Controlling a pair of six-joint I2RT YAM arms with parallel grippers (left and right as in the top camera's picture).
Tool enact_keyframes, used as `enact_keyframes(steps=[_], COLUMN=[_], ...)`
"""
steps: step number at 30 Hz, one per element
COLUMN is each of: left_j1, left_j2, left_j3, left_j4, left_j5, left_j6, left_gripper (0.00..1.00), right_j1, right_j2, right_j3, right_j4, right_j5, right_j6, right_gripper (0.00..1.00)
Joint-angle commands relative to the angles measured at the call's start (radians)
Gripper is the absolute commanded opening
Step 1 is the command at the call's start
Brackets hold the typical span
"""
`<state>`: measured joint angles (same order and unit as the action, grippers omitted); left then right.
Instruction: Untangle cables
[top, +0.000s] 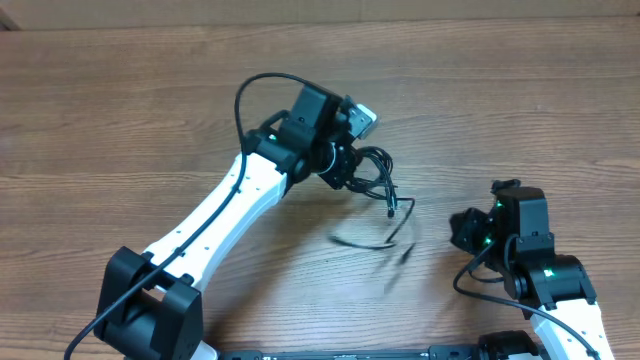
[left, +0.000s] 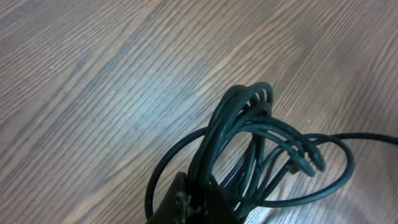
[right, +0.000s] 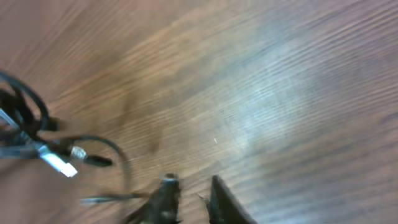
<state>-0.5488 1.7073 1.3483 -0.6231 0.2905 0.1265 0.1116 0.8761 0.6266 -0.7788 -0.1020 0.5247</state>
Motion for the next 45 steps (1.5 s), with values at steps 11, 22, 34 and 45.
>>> enact_keyframes(steps=[11,22,34,45], left_j1=[-0.037,-0.050,-0.050,-0.050], left_j2=[-0.042,-0.042,-0.042,-0.042], left_j3=[0.038,0.073,0.073,0.073], left_j4=[0.040,0.056,0.036,0.031], left_j5=[0.081,0.282,0.167,0.165], left_j6=[0.001,0.008,0.000,-0.028], left_gripper=[0.04,0.04,0.04,0.04], right_j1=[0.000,0.000,0.000,0.000], right_j2=[-0.002,0.026,0.064,0.064], right_j3=[0.009,0.009,0.009,0.009], right_j4=[0.173,0.250,0.255,0.262], right_j5=[-0.383,-0.431,-0.478,-0.494], right_j6=[-0.115,-0.141,-0.167,-0.046], right_gripper=[0.45,0.35,0.41,0.31])
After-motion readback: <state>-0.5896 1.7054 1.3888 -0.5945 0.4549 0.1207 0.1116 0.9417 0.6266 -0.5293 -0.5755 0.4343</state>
